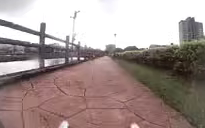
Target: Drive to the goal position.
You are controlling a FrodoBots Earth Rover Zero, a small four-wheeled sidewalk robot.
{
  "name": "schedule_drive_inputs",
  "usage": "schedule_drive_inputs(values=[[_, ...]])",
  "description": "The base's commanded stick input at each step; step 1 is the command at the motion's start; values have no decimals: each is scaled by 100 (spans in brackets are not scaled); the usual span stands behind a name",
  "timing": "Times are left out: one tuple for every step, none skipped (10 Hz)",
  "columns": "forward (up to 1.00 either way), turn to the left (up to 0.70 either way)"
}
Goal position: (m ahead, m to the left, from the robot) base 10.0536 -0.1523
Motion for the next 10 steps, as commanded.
schedule_drive_inputs(values=[[70, 0], [70, 0], [70, 0], [70, 0], [70, 0], [70, 0], [70, 0], [70, 0], [70, 0], [70, 0]])
